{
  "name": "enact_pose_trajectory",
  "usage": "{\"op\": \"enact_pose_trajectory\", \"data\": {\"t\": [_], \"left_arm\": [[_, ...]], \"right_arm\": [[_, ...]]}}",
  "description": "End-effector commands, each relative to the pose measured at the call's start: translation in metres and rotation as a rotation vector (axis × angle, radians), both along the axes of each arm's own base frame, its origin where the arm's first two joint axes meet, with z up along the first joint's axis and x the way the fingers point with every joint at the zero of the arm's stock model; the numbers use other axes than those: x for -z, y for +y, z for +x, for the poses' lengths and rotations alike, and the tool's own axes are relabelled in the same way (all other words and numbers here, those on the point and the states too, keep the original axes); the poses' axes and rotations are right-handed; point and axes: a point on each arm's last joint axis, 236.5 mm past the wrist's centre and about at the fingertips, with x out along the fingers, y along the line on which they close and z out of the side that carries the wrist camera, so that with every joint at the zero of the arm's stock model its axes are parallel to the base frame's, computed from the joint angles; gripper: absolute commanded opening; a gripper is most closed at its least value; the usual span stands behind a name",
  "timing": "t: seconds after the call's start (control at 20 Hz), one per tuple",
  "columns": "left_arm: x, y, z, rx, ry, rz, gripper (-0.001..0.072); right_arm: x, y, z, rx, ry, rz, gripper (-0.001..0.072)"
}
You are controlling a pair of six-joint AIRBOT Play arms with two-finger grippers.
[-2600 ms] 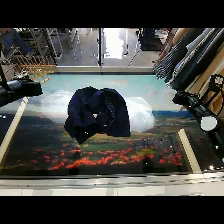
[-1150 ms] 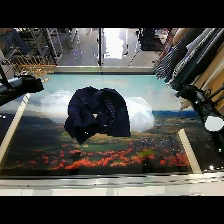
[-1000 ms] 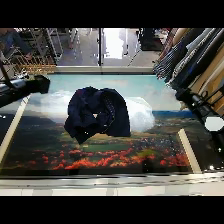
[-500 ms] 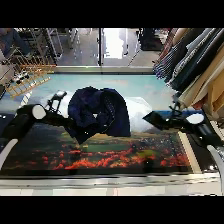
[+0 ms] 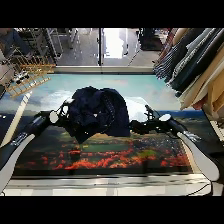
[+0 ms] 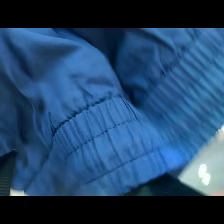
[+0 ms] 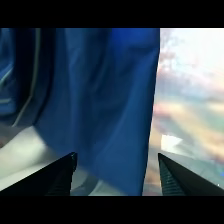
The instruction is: Fold the clothes and pants, and hang the long-sleeved shirts on hangers.
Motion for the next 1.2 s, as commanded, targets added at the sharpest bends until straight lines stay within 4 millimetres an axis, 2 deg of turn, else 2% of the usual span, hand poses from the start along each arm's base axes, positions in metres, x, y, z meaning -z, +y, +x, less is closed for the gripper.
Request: {"op": "enact_pose_trajectory", "data": {"t": [0.0, 0.05, 0.1, 0.15, 0.2, 0.25, 0.3, 0.35, 0.4, 0.45, 0.5, 0.55, 0.6, 0.7, 0.75, 0.8, 0.85, 0.9, 0.95, 1.0, 1.05, 1.15], "left_arm": [[0.004, -0.002, 0.026, -0.139, -0.062, -0.069, 0.0350], [0.008, 0.000, 0.029, -0.175, -0.060, -0.086, 0.0333], [0.008, 0.002, 0.033, -0.210, -0.063, -0.103, 0.0170], [0.005, 0.003, 0.035, -0.220, -0.073, -0.109, 0.0019], [-0.002, 0.004, 0.038, -0.221, -0.089, -0.113, 0.0013], [-0.012, 0.005, 0.039, -0.223, -0.106, -0.120, 0.0014], [-0.029, 0.008, 0.039, -0.224, -0.126, -0.127, 0.0014], [-0.049, 0.012, 0.038, -0.222, -0.146, -0.131, 0.0014], [-0.074, 0.019, 0.032, -0.192, -0.164, -0.117, 0.0013], [-0.101, 0.030, 0.026, -0.171, -0.181, -0.102, 0.0014], [-0.134, 0.048, 0.019, -0.173, -0.202, -0.093, 0.0013], [-0.169, 0.072, 0.012, -0.204, -0.232, -0.089, 0.0013], [-0.202, 0.098, 0.003, -0.251, -0.265, -0.093, 0.0013], [-0.264, 0.149, -0.021, -0.344, -0.336, -0.130, 0.0013], [-0.289, 0.171, -0.036, -0.380, -0.370, -0.165, 0.0013], [-0.304, 0.189, -0.048, -0.420, -0.390, -0.200, 0.0013], [-0.311, 0.207, -0.061, -0.476, -0.392, -0.237, 0.0013], [-0.306, 0.225, -0.074, -0.514, -0.358, -0.247, 0.0013], [-0.292, 0.241, -0.084, -0.548, -0.301, -0.247, 0.0014], [-0.271, 0.251, -0.092, -0.570, -0.224, -0.260, 0.0013], [-0.246, 0.254, -0.096, -0.571, -0.140, -0.280, 0.0013], [-0.193, 0.249, -0.093, -0.548, -0.022, -0.324, 0.0013]], "right_arm": [[0.023, 0.005, 0.006, -0.008, 0.056, -0.050, 0.0566], [0.025, 0.007, 0.004, -0.017, 0.065, -0.068, 0.0563], [0.026, 0.010, 0.001, -0.023, 0.073, -0.079, 0.0525], [0.028, 0.015, -0.001, -0.037, 0.072, -0.084, 0.0453], [0.028, 0.021, -0.003, -0.042, 0.073, -0.084, 0.0421], [0.028, 0.026, -0.003, -0.045, 0.072, -0.084, 0.0330], [0.028, 0.029, -0.004, -0.049, 0.067, -0.086, 0.0142], [0.027, 0.030, -0.002, -0.049, 0.061, -0.087, 0.0010], [0.021, 0.028, -0.002, -0.072, 0.054, -0.095, 0.0009], [0.010, 0.017, -0.002, -0.133, 0.033, -0.144, 0.0007], [-0.007, -0.005, -0.004, -0.190, 0.018, -0.234, 0.0007], [-0.030, -0.035, -0.004, -0.219, -0.002, -0.351, 0.0007], [-0.062, -0.071, -0.004, -0.227, -0.040, -0.485, 0.0007], [-0.159, -0.143, -0.012, -0.166, -0.180, -0.728, 0.0008], [-0.209, -0.164, -0.023, -0.108, -0.270, -0.784, 0.0008], [-0.261, -0.175, -0.039, -0.049, -0.384, -0.808, 0.0008], [-0.303, -0.182, -0.057, 0.009, -0.489, -0.824, 0.0008], [-0.342, -0.186, -0.075, 0.045, -0.609, -0.851, 0.0008], [-0.368, -0.188, -0.086, 0.082, -0.692, -0.867, 0.0007], [-0.381, -0.190, -0.092, 0.109, -0.732, -0.871, 0.0007], [-0.378, -0.191, -0.093, 0.108, -0.723, -0.870, 0.0007], [-0.344, -0.185, -0.073, 0.066, -0.647, -0.829, 0.0008]]}}
